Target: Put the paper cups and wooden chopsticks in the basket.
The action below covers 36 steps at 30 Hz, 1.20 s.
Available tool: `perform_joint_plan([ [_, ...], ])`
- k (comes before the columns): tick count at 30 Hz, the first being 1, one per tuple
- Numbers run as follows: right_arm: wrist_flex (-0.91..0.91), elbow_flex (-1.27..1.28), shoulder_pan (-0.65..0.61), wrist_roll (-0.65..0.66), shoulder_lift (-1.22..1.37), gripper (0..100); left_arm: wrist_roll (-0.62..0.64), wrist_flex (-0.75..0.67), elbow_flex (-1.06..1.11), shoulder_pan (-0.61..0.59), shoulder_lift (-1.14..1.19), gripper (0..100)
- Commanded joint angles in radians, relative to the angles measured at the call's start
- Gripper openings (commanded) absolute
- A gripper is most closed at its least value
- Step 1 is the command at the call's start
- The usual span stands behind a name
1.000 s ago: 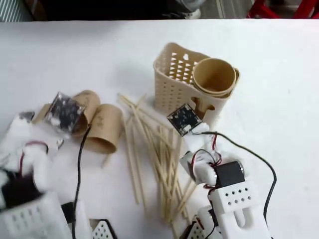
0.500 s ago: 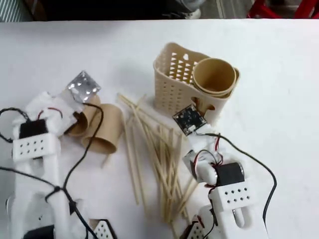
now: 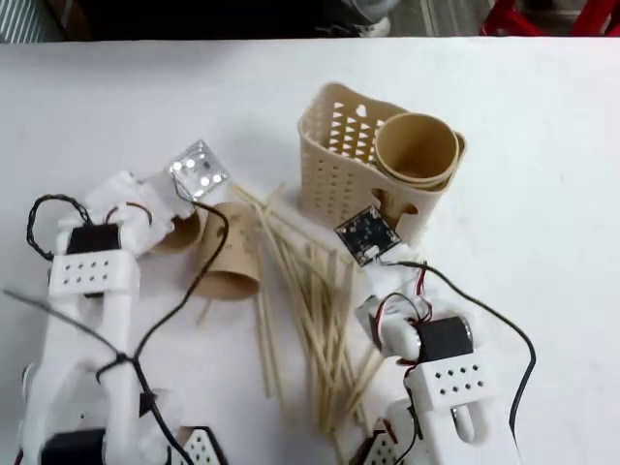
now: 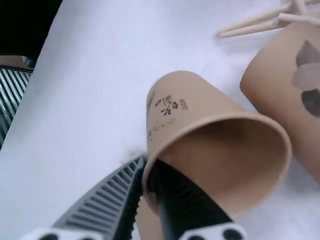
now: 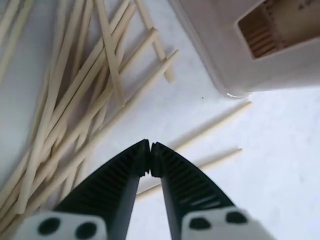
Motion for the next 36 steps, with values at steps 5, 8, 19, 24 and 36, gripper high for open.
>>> perform_joint_plan([
  [5, -0.008, 0.035, -0.097, 0.08, -0.01, 2.0, 0.02, 0.175, -0.046, 0.039, -0.39, 2],
  [8, -0.008, 0.035, -0.101, 0.08, -0.01, 2.0, 0.109, 0.183, -0.048, 0.054, -0.527, 2],
  [19, -0.013, 0.074, -0.101, 0.158, -0.01, 2.0, 0.413, 0.307, -0.328, 0.265, -0.667, 2],
  [24, -0.013, 0.077, -0.102, 0.163, -0.01, 2.0, 0.489, 0.473, -0.641, 0.435, -0.455, 2],
  [36, -0.013, 0.078, -0.102, 0.16, -0.01, 2.0, 0.609, 0.609, -1.091, 0.756, 0.001, 2],
])
